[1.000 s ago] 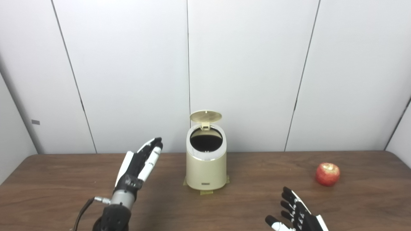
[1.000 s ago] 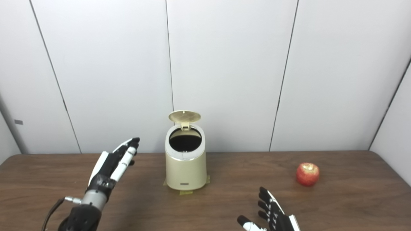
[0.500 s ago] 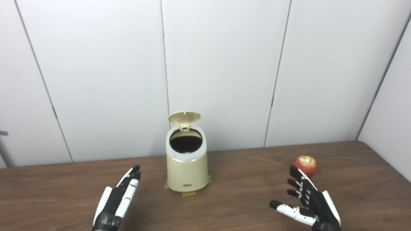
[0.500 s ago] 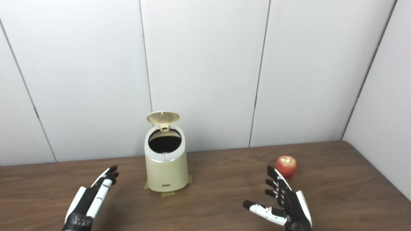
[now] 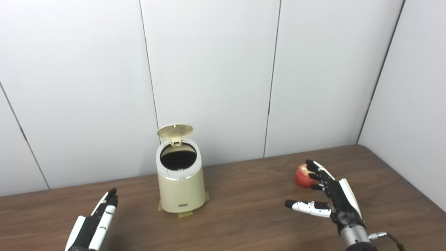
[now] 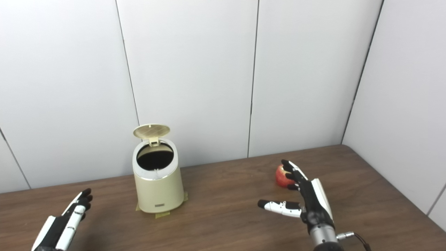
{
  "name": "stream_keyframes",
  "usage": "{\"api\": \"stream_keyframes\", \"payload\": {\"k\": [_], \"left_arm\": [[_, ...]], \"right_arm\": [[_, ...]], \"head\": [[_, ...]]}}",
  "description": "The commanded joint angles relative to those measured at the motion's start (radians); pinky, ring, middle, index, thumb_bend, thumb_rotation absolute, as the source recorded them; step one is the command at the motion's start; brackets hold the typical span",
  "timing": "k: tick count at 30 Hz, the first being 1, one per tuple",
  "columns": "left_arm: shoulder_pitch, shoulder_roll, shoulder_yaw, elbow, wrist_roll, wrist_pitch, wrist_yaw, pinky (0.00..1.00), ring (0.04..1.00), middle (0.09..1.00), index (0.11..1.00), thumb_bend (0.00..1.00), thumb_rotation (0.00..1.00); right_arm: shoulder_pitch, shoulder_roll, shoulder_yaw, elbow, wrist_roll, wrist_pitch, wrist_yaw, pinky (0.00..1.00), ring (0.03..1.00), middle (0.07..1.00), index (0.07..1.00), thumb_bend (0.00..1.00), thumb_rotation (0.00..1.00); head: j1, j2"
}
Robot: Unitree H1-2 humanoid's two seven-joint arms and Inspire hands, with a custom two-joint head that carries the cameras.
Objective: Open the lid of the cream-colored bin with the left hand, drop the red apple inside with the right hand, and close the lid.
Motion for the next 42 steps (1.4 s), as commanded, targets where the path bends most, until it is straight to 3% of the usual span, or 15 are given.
{"api": "stream_keyframes", "payload": {"k": [1,7,11,16,20,25,31,42], "left_arm": [[-0.030,0.020,0.006,-0.027,-0.013,-0.020,-0.003,0.99,0.971,0.968,0.989,0.47,1.00],[-0.019,0.039,0.002,-0.038,-0.007,0.013,-0.001,1.00,0.981,0.968,0.980,0.50,1.00],[-0.013,0.043,0.003,-0.044,-0.017,0.009,-0.001,1.00,0.987,0.979,0.987,0.48,1.00],[-0.010,0.041,0.009,-0.046,-0.033,0.002,-0.001,1.00,0.985,0.983,0.990,0.44,1.00],[-0.009,0.043,0.004,-0.062,-0.031,0.019,-0.002,1.00,0.987,0.980,0.987,0.45,1.00],[-0.006,0.050,0.000,-0.069,-0.026,0.011,-0.003,1.00,0.982,0.972,0.983,0.44,1.00],[-0.006,0.046,0.007,-0.081,-0.040,0.017,-0.002,1.00,0.974,0.967,0.980,0.39,1.00],[0.000,0.052,0.007,-0.098,-0.042,0.024,0.002,1.00,0.963,0.955,0.974,0.40,1.00]], "right_arm": [[-0.060,-0.051,-0.011,-0.010,-0.036,-0.004,-0.007,0.70,0.848,0.881,0.855,0.82,0.18],[-0.093,-0.102,-0.014,0.036,-0.056,-0.018,-0.006,0.72,0.837,0.865,0.845,0.85,0.14],[-0.116,-0.150,0.005,0.061,-0.101,0.000,0.009,0.79,0.875,0.893,0.861,0.89,0.21],[-0.170,-0.212,0.047,0.086,-0.187,0.037,0.039,0.75,0.875,0.901,0.856,0.91,0.11],[-0.215,-0.255,0.068,0.117,-0.222,0.072,0.072,0.76,0.871,0.891,0.861,0.91,0.09],[-0.266,-0.321,0.119,0.187,-0.278,0.063,0.102,0.79,0.898,0.894,0.856,0.91,0.07],[-0.339,-0.383,0.190,0.255,-0.327,0.091,0.193,0.75,0.890,0.892,0.860,0.90,0.05],[-0.465,-0.441,0.292,0.380,-0.376,0.152,0.371,0.73,0.893,0.896,0.861,0.91,0.07]], "head": [[-0.005,0.006],[-0.020,0.011],[-0.026,0.011],[-0.035,0.015],[-0.038,0.016],[-0.042,0.018],[-0.039,0.022],[-0.040,0.028]]}}
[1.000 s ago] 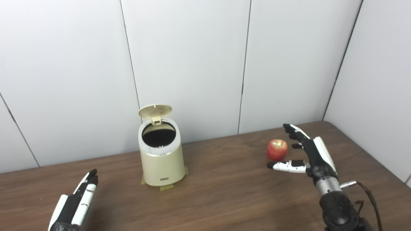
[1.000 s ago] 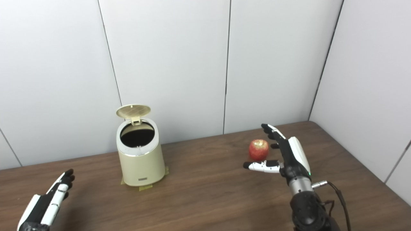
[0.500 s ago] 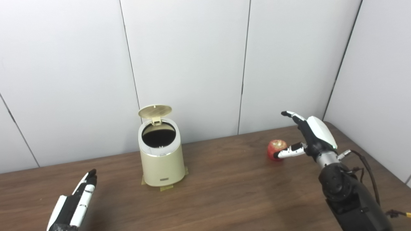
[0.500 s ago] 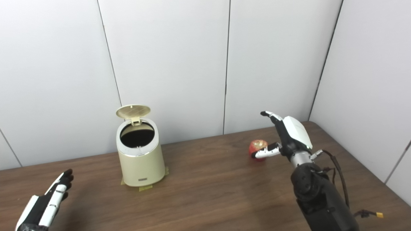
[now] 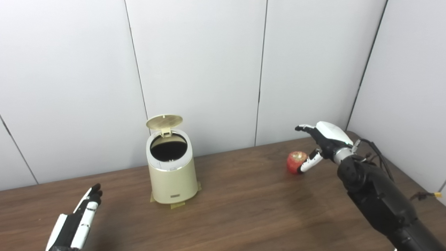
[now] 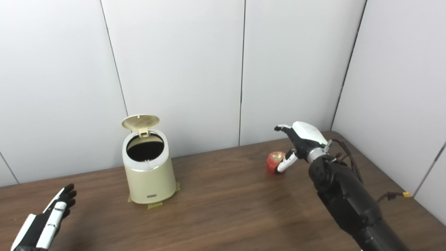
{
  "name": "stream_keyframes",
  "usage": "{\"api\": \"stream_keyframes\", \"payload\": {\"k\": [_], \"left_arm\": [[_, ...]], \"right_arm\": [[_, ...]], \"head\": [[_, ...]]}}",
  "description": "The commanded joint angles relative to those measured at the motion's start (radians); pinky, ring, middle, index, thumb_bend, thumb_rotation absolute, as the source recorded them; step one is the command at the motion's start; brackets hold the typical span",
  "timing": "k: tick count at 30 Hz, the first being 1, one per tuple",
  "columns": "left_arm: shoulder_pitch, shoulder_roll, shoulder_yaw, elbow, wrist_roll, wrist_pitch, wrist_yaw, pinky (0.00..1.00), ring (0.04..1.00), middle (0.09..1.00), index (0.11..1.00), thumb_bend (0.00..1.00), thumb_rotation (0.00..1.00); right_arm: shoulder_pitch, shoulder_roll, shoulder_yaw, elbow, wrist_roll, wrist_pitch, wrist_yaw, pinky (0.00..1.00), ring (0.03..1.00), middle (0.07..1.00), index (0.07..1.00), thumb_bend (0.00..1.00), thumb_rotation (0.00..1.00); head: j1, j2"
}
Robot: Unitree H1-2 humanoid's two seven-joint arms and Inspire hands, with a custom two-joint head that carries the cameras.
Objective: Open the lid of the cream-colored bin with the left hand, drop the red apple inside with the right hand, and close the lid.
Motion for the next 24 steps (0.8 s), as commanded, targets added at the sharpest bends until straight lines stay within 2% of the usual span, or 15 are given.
{"api": "stream_keyframes", "payload": {"k": [1,3,11,14,18,24], "left_arm": [[-0.033,0.017,0.003,-0.025,0.003,-0.024,0.003,0.99,0.963,0.956,0.976,0.39,1.00],[-0.033,0.018,0.002,-0.028,0.002,-0.022,0.002,0.97,0.962,0.959,0.977,0.38,1.00],[-0.031,0.025,-0.006,-0.037,0.015,-0.007,0.001,1.00,0.964,0.958,0.972,0.40,1.00],[-0.034,0.029,-0.008,-0.035,0.014,-0.008,-0.003,0.98,0.962,0.956,0.970,0.39,1.00],[-0.032,0.039,-0.024,-0.054,0.032,0.016,-0.014,1.00,0.971,0.958,0.958,0.44,1.00],[-0.030,0.048,-0.038,-0.064,0.050,0.023,-0.021,1.00,0.987,0.963,0.953,0.46,1.00]], "right_arm": [[-0.076,-0.041,-0.001,0.008,-0.026,0.005,0.017,0.74,0.897,0.898,0.859,0.91,0.07],[-0.088,-0.040,0.004,0.024,-0.039,0.006,0.033,0.74,0.897,0.898,0.858,0.91,0.08],[-0.120,-0.032,0.024,0.076,-0.085,0.005,0.077,0.72,0.883,0.892,0.867,0.90,0.10],[-0.125,-0.025,0.028,0.094,-0.084,0.004,0.070,0.72,0.872,0.891,0.870,0.90,0.10],[-0.123,-0.019,0.036,0.113,-0.080,-0.006,0.044,0.69,0.857,0.890,0.871,0.90,0.10],[-0.130,-0.002,0.043,0.189,-0.068,-0.025,-0.002,0.74,0.883,0.891,0.851,0.92,0.13]], "head": [[0.000,0.002],[-0.001,0.006],[0.009,0.010],[0.017,0.013],[0.018,0.016],[0.017,0.017]]}}
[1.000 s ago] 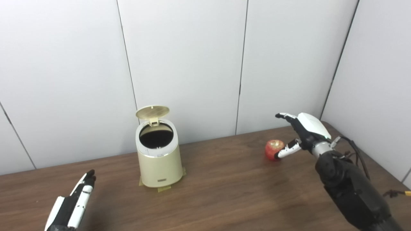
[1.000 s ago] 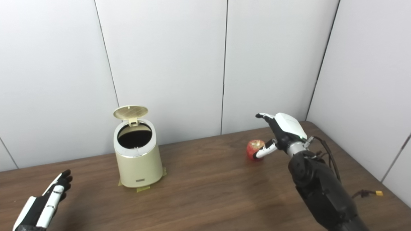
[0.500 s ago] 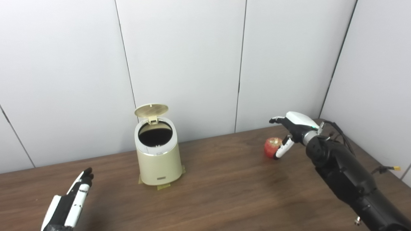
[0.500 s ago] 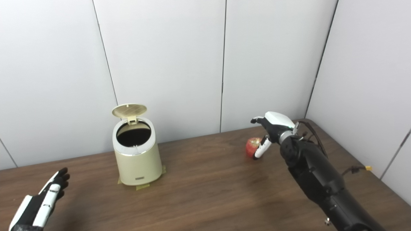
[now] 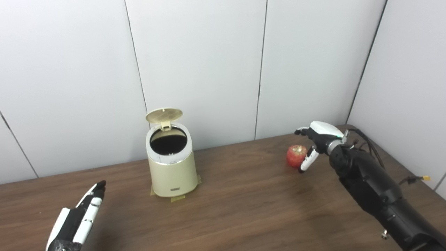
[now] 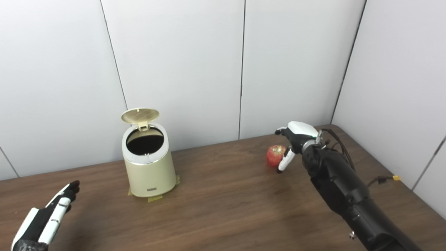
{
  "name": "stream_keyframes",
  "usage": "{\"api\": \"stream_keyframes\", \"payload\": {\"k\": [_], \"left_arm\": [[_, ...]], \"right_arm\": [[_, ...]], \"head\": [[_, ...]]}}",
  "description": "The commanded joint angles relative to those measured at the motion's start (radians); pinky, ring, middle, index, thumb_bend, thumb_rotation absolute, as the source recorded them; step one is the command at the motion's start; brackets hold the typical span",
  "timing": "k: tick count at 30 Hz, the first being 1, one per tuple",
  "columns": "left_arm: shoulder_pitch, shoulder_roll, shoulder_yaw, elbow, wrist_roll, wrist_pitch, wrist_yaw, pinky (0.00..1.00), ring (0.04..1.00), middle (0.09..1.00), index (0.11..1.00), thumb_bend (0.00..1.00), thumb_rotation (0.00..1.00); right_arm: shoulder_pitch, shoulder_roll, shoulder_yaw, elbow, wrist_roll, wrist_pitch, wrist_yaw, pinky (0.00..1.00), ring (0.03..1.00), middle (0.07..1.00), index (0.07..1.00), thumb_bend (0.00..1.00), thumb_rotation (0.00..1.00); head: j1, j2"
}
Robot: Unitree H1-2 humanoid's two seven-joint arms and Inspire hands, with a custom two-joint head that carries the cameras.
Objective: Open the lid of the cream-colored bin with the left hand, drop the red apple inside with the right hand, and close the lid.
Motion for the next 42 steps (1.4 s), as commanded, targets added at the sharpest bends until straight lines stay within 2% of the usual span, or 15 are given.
{"api": "stream_keyframes", "payload": {"k": [1,12,18,21,27,31,38,40,41,42], "left_arm": [[-0.033,0.015,0.003,-0.030,0.010,-0.014,0.005,1.00,0.988,0.963,0.952,0.45,1.00],[-0.036,0.015,-0.001,-0.038,0.018,0.009,0.007,1.00,0.995,0.962,0.945,0.49,1.00],[-0.037,0.015,0.005,-0.030,0.010,-0.005,0.004,1.00,0.991,0.965,0.949,0.46,0.99],[-0.038,0.019,0.004,-0.035,0.015,0.006,0.002,1.00,0.999,0.970,0.950,0.47,0.99],[-0.039,0.021,0.007,-0.025,0.015,0.002,0.001,1.00,0.984,0.961,0.943,0.48,0.99],[-0.040,0.026,0.004,-0.023,0.021,-0.002,-0.001,1.00,0.990,0.963,0.943,0.47,1.00],[-0.047,0.024,0.005,-0.018,0.017,-0.002,-0.005,1.00,0.989,0.963,0.943,0.48,0.99],[-0.048,0.026,0.002,-0.016,0.020,-0.008,-0.006,1.00,0.988,0.962,0.943,0.49,0.99],[-0.048,0.026,0.001,-0.015,0.021,-0.009,-0.006,1.00,0.987,0.961,0.944,0.48,1.00],[-0.048,0.026,0.001,-0.016,0.021,-0.008,-0.006,1.00,0.985,0.960,0.943,0.48,1.00]], "right_arm": [[-0.062,-0.018,-0.008,0.008,-0.003,-0.022,-0.047,0.74,0.885,0.893,0.847,0.93,0.14],[-0.066,-0.011,-0.001,0.078,0.023,-0.052,-0.069,0.75,0.861,0.897,0.859,0.92,0.14],[-0.067,-0.002,0.001,0.094,0.041,-0.048,-0.078,0.66,0.812,0.875,0.853,0.90,0.10],[-0.066,-0.001,0.008,0.096,0.045,-0.055,-0.080,0.69,0.831,0.876,0.852,0.89,0.10],[-0.066,0.006,0.017,0.097,0.045,-0.050,-0.085,0.66,0.795,0.856,0.852,0.87,0.11],[-0.062,0.006,0.014,0.105,0.051,-0.072,-0.104,0.65,0.770,0.835,0.843,0.86,0.10],[-0.048,0.017,-0.009,0.114,0.078,-0.138,-0.191,0.64,0.705,0.761,0.754,0.83,0.02],[-0.044,0.026,-0.021,0.119,0.083,-0.157,-0.237,0.62,0.659,0.702,0.686,0.80,0.00],[-0.042,0.028,-0.021,0.124,0.077,-0.166,-0.261,0.59,0.621,0.662,0.591,0.66,0.06],[-0.041,0.030,-0.020,0.131,0.071,-0.179,-0.285,0.56,0.589,0.590,0.513,0.58,0.03]], "head": [[0.000,0.002],[0.012,0.005],[0.014,0.008],[0.013,0.008],[0.015,0.011],[0.013,0.012],[0.010,0.014],[0.011,0.015],[0.011,0.015],[0.011,0.015]]}}
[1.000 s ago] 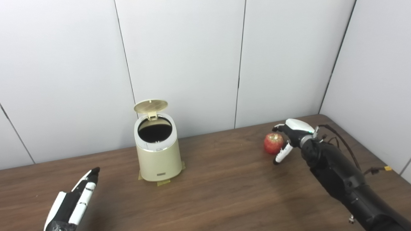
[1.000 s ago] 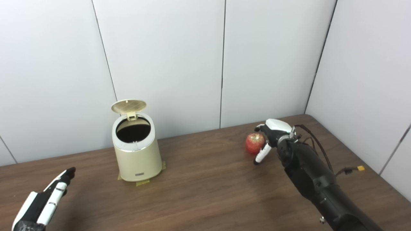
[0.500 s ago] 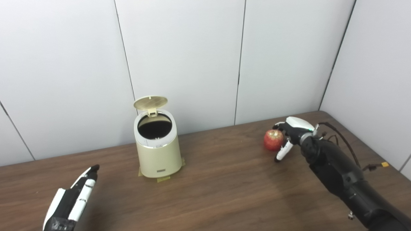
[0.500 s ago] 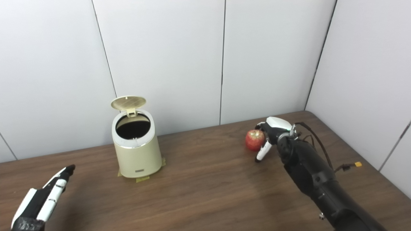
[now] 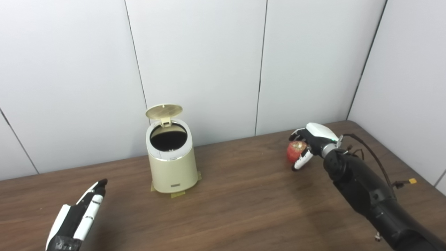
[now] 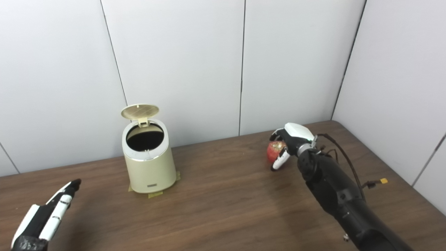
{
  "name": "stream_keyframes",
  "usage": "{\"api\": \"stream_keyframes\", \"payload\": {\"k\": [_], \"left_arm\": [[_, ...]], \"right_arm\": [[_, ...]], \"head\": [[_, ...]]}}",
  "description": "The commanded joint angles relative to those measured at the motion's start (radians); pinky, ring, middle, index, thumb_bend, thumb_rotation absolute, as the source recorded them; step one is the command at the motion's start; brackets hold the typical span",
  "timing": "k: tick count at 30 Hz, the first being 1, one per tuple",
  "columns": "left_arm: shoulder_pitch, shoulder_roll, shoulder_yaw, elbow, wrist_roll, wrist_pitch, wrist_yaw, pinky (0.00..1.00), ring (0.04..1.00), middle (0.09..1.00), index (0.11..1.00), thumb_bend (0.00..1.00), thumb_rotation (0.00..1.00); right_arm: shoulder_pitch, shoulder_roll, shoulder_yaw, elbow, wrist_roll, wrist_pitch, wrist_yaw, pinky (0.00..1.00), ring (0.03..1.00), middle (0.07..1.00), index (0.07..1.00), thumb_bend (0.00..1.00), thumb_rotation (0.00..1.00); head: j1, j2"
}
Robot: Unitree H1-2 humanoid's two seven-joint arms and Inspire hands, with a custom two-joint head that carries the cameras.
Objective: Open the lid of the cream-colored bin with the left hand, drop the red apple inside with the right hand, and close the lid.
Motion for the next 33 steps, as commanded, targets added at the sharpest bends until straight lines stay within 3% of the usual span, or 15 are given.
{"api": "stream_keyframes", "payload": {"k": [1,5,9,21,28,30,33], "left_arm": [[-0.046,0.014,0.002,-0.018,0.000,-0.024,0.001,1.00,0.987,0.960,0.942,0.48,1.00],[-0.046,0.013,0.007,-0.024,-0.001,-0.015,0.003,1.00,0.990,0.960,0.932,0.48,0.99],[-0.046,0.015,0.009,-0.022,-0.005,-0.025,0.002,1.00,0.985,0.950,0.919,0.48,0.99],[-0.043,0.016,0.001,-0.022,0.010,-0.050,0.007,1.00,0.980,0.930,0.883,0.44,1.00],[-0.037,0.005,-0.006,-0.036,0.023,-0.021,0.010,1.00,0.974,0.920,0.876,0.49,1.00],[-0.036,-0.003,-0.006,-0.044,0.020,0.005,0.010,1.00,0.979,0.925,0.875,0.53,1.00],[-0.033,-0.008,-0.017,-0.047,0.037,0.001,0.018,1.00,0.968,0.920,0.871,0.52,0.99]], "right_arm": [[-0.034,-0.021,-0.015,0.001,-0.014,-0.044,-0.081,0.54,0.529,0.561,0.481,0.55,0.01],[-0.029,-0.017,-0.014,0.022,-0.024,-0.068,-0.149,0.48,0.444,0.512,0.470,0.52,0.00],[-0.027,-0.018,-0.009,0.032,-0.027,-0.074,-0.177,0.49,0.437,0.504,0.477,0.52,0.00],[-0.017,-0.015,-0.014,0.011,-0.019,-0.079,-0.190,0.45,0.424,0.511,0.481,0.52,0.00],[0.005,-0.020,-0.055,-0.190,-0.015,-0.159,-0.244,0.46,0.418,0.505,0.483,0.52,0.00],[0.002,-0.013,-0.064,-0.244,-0.022,-0.156,-0.239,0.37,0.413,0.500,0.484,0.51,0.00],[-0.001,0.006,-0.065,-0.354,-0.043,-0.114,-0.200,0.34,0.400,0.492,0.495,0.50,0.00]], "head": [[0.001,0.003],[-0.002,0.005],[-0.003,0.006],[0.004,0.012],[0.033,0.017],[0.047,0.018],[0.072,0.017]]}}
